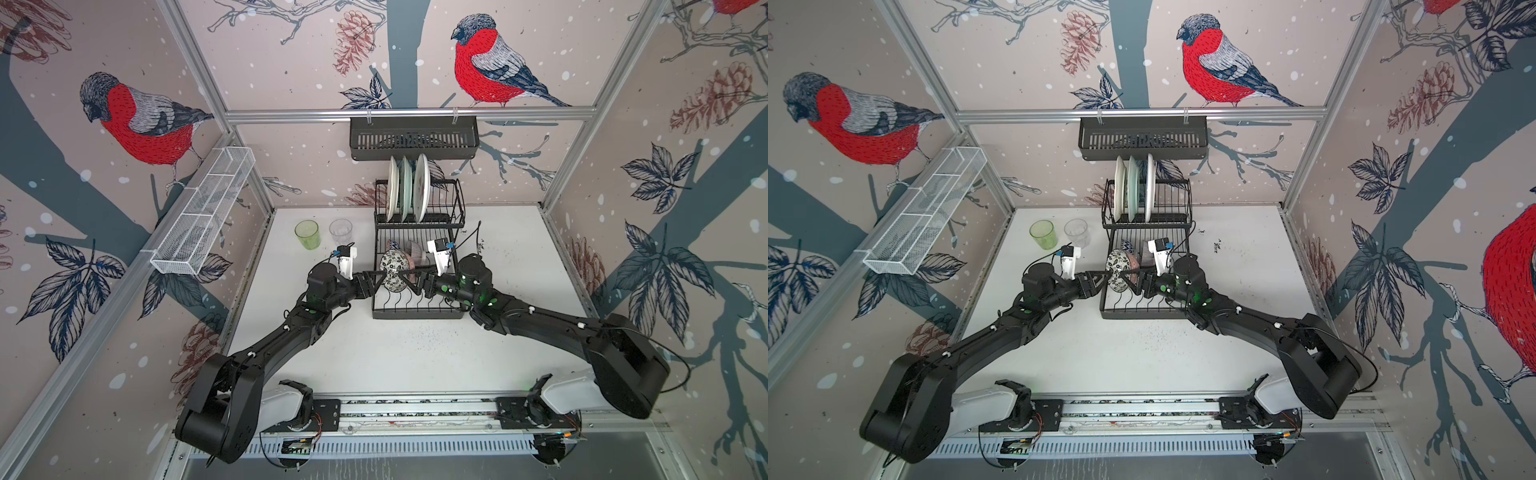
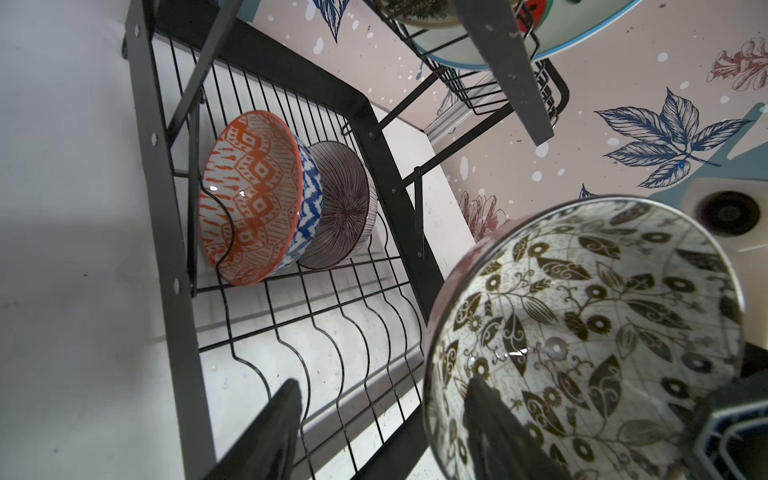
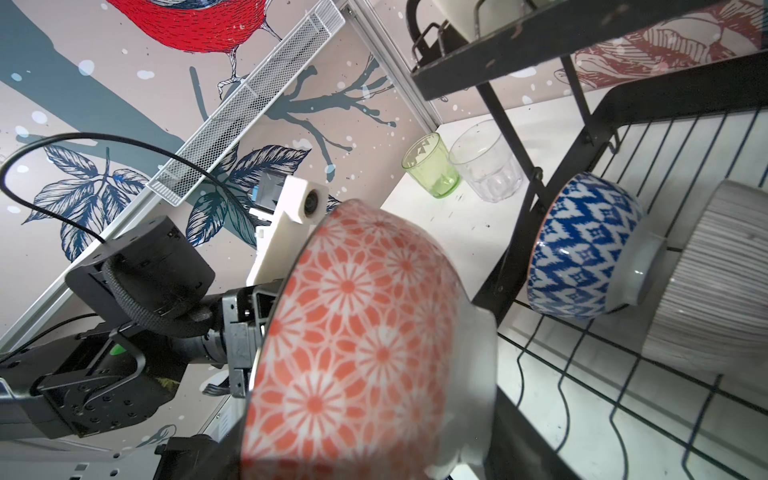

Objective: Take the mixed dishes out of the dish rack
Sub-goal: 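Grasp the pink floral bowl with the left gripper while the right releases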

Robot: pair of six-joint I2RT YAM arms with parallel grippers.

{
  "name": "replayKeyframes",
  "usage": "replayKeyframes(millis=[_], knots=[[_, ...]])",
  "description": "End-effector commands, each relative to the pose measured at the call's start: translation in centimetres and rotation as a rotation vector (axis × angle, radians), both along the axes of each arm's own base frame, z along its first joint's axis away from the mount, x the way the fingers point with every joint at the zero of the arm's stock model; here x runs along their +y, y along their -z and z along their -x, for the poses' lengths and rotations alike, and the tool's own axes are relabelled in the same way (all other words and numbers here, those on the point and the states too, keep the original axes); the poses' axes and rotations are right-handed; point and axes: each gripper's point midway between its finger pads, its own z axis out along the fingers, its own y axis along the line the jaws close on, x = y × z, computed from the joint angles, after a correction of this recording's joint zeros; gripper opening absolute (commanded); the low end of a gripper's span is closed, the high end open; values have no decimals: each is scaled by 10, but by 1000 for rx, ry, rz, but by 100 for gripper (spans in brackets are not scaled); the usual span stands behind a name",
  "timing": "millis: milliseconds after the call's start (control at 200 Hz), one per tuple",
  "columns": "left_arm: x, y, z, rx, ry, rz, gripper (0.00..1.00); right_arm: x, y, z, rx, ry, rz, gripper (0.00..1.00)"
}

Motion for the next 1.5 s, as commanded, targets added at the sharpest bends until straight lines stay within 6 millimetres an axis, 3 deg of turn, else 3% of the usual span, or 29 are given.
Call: replayKeyframes(millis=[0,185,375,480,570,780,1076,1356,1491], knots=[[-6,-13,-1,-46,29,41,58,10,-26,4,-68,-48,-74,63],[-7,-12,-2,-43,35,47,36,18,-22,6,-55,-73,-79,63],[-7,-9,-2,-33,29,41,28,27,-17,7,-55,-90,-60,63],[-5,-6,-5,-21,13,28,0,30,-15,6,-43,-96,-54,63],[-3,-4,-7,-15,0,11,0,30,-12,5,-37,-94,-46,66],[-1,-3,-7,-12,-13,2,0,27,-8,3,-32,-68,-33,88],[2,0,-9,-1,-31,-23,0,14,0,-6,-52,19,32,100],[23,0,-24,6,-163,-103,0,-21,14,-19,-98,184,187,99],[45,-6,-35,-10,-281,-175,0,-42,20,-21,-109,237,227,99]])
